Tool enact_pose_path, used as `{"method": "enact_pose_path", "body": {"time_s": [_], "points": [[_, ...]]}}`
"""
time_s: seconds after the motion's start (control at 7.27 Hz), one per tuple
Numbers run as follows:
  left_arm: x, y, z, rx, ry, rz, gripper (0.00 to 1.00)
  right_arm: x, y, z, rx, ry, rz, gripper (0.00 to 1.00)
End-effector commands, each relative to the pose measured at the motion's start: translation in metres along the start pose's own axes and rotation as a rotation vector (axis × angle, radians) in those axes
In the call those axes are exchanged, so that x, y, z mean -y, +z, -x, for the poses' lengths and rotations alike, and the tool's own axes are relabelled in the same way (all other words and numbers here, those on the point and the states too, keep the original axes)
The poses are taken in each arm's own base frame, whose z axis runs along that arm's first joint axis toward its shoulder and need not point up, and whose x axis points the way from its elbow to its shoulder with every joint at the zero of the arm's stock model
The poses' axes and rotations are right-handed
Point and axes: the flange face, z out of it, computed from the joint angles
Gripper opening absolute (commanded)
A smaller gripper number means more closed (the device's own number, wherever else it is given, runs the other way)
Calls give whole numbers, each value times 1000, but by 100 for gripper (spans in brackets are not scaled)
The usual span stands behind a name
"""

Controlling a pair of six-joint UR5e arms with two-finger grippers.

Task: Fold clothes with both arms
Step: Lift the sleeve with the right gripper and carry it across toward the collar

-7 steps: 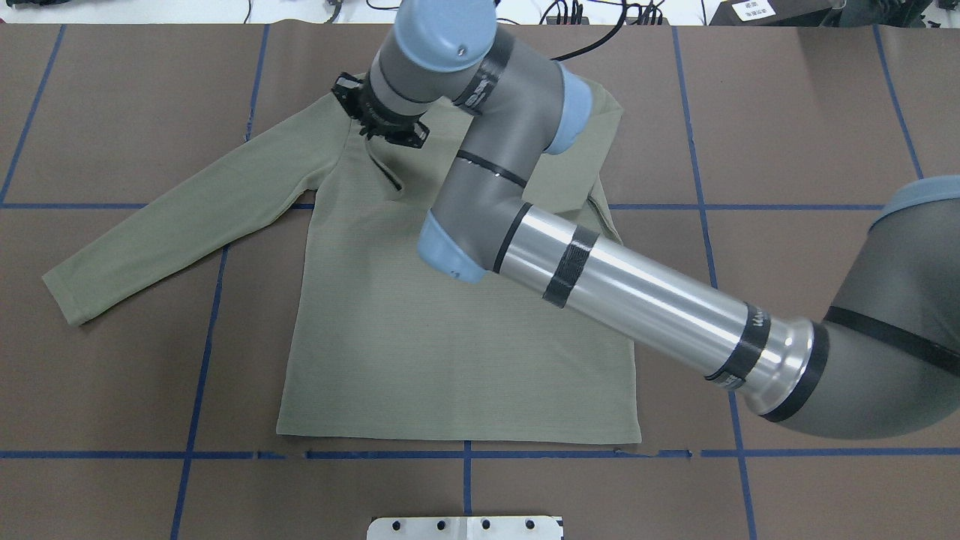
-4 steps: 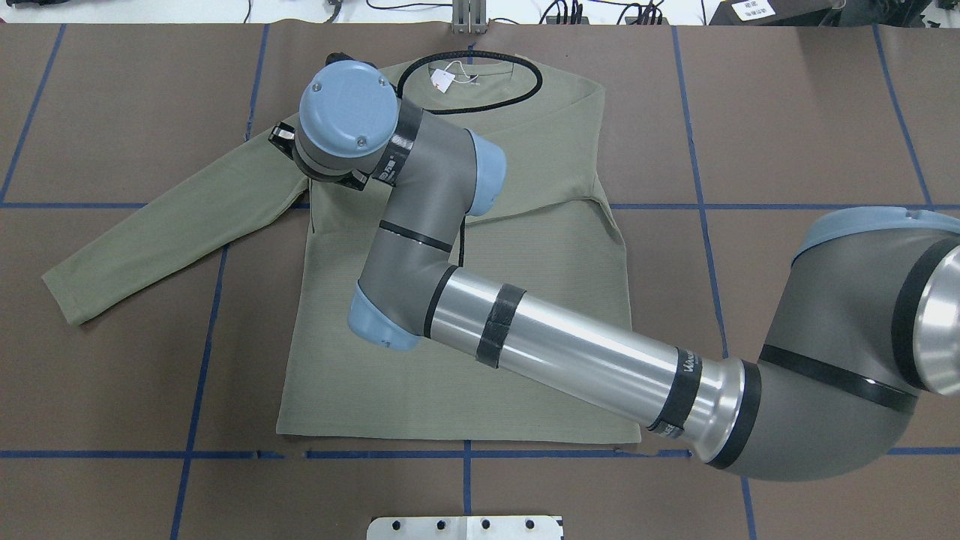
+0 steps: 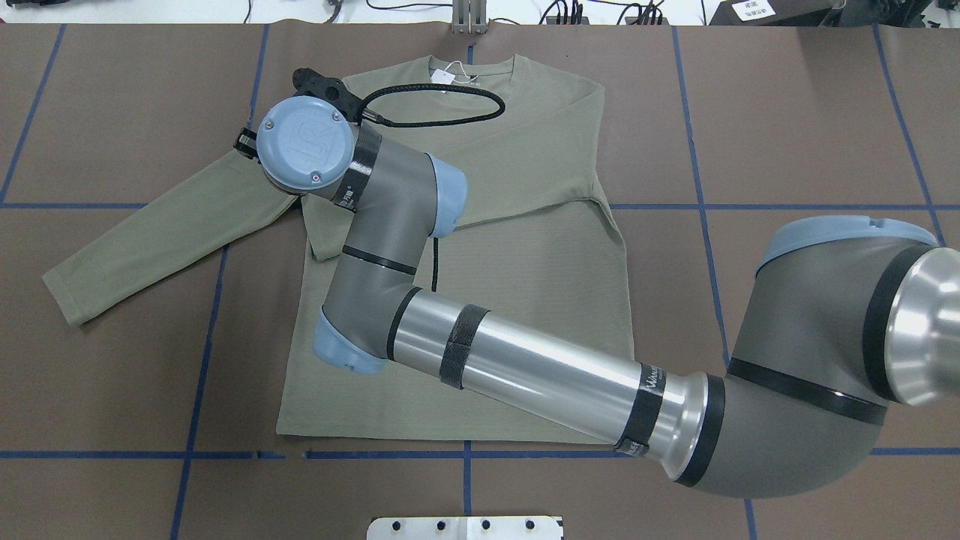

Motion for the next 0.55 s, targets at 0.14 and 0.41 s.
{"method": "enact_pose_path", "body": {"time_s": [0.14, 0.41], "points": [[2, 110, -64, 43, -116, 41, 99, 66, -45, -71, 53, 25, 30, 99], [-27, 162, -26, 47, -179, 98, 98, 142, -76, -164, 20, 49, 87, 99]]}}
